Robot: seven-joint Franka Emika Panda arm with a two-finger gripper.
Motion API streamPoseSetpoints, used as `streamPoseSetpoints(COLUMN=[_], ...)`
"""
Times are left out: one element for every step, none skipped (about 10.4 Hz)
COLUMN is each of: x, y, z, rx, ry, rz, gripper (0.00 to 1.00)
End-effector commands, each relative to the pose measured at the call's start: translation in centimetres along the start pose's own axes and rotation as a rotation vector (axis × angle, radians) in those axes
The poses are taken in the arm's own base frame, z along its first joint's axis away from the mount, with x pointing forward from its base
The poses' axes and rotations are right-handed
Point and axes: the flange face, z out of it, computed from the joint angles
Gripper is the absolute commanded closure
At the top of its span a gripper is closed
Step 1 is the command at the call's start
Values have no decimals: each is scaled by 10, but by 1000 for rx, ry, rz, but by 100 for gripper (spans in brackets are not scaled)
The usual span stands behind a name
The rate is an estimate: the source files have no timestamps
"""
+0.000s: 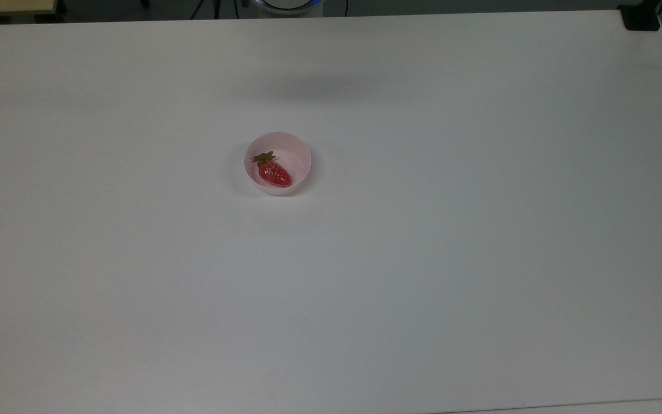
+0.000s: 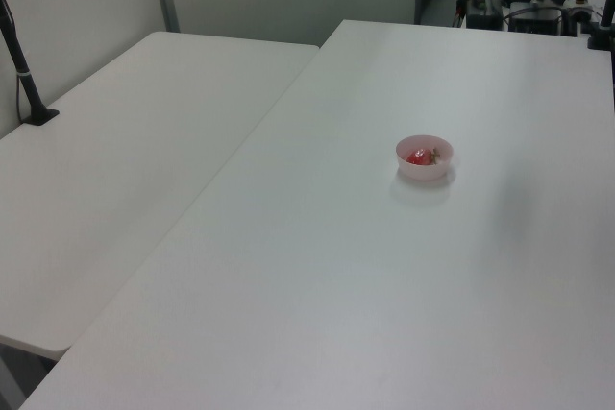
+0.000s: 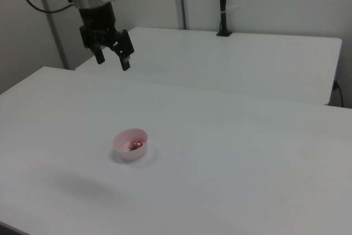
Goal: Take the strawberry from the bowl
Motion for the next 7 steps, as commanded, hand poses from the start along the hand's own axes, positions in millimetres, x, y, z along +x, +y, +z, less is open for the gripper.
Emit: streamPoseSetpoints(x=[-1, -1, -1, 0, 0, -1, 0], y=[0, 0, 0, 0, 0, 2, 2], z=[3, 3, 3, 3, 3, 2, 3], rx=[15, 17, 17, 17, 17, 17, 16], ry=[10, 10, 10, 10, 12, 12, 10], rz=[-21, -21, -21, -20, -20, -17, -34], gripper=[0, 0, 0, 0, 0, 0, 0])
